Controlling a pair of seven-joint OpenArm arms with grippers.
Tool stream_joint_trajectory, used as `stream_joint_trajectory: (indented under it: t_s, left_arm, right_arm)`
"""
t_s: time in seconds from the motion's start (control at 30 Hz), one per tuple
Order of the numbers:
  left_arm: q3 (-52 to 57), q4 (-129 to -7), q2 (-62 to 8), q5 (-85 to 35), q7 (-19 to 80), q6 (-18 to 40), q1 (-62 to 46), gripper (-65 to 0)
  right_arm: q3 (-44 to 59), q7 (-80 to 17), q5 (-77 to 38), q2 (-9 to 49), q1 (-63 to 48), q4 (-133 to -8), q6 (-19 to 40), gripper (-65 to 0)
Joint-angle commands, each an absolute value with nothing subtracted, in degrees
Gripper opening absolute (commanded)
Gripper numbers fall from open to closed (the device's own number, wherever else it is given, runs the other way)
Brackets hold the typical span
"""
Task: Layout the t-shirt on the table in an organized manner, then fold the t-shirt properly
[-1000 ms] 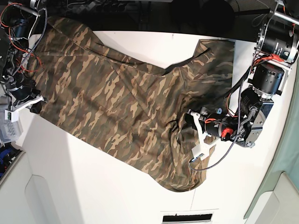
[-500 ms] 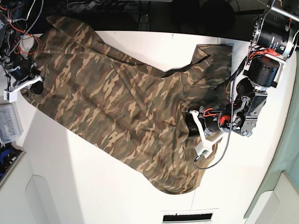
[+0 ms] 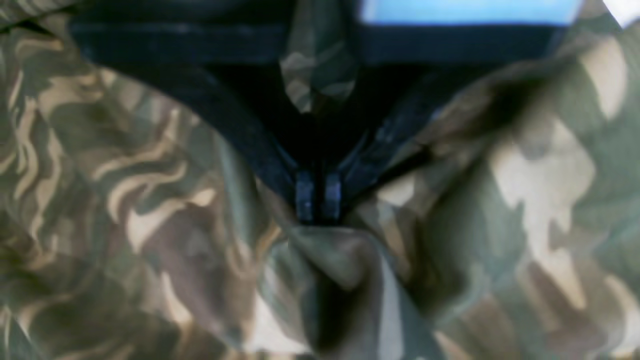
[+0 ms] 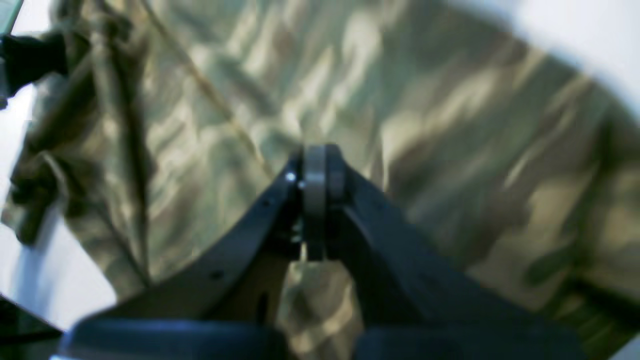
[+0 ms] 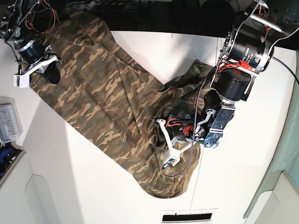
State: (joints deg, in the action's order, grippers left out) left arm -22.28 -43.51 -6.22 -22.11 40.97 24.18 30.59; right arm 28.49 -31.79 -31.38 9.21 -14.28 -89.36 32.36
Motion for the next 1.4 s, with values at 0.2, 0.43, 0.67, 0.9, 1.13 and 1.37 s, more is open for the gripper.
stream_joint_trajectory:
  t_s: [0.2,0.43,0.67,0.9,1.13,1.37]
  left_arm:
    - [-22.3,-51.9,-9.4,-30.2,49.5,24.2,34.2,-63.2]
    - [-22.3,-62.2,-13.1,-38.2,53.7,26.8,29.6,-63.2]
    - [-22.3,-70.5,-14.3,-41.7,53.4,29.4,19.4,-63.2]
    - [-22.3,-70.8,-15.5,-30.3,49.1,29.4,14.6,-63.2]
    - [-22.3,-68.1,-19.0,-18.7,37.3,22.9,14.5,-63.2]
    - [-22.3,-61.0,-14.5,-13.9,34.7,20.1,18.5,-63.3]
  right_arm:
    - [29.2,-30.1,-31.6,9.9,-11.2,-94.1,32.3,-65.0]
    - [29.2,-26.5,-19.5,10.0,-0.1,-85.8,31.3,-65.0]
    - [29.1,-26.0,-18.8,12.3,10.7,-66.7,31.4,-65.0]
    - [29.1,-26.1,-19.5,13.1,7.6,-64.9,31.6,-65.0]
    - [29.1,-26.2,-26.9,13.3,-1.6,-69.0,32.4,-65.0]
    - [29.1,-26.9,-30.9,10.8,-9.5,-75.9,32.4,-65.0]
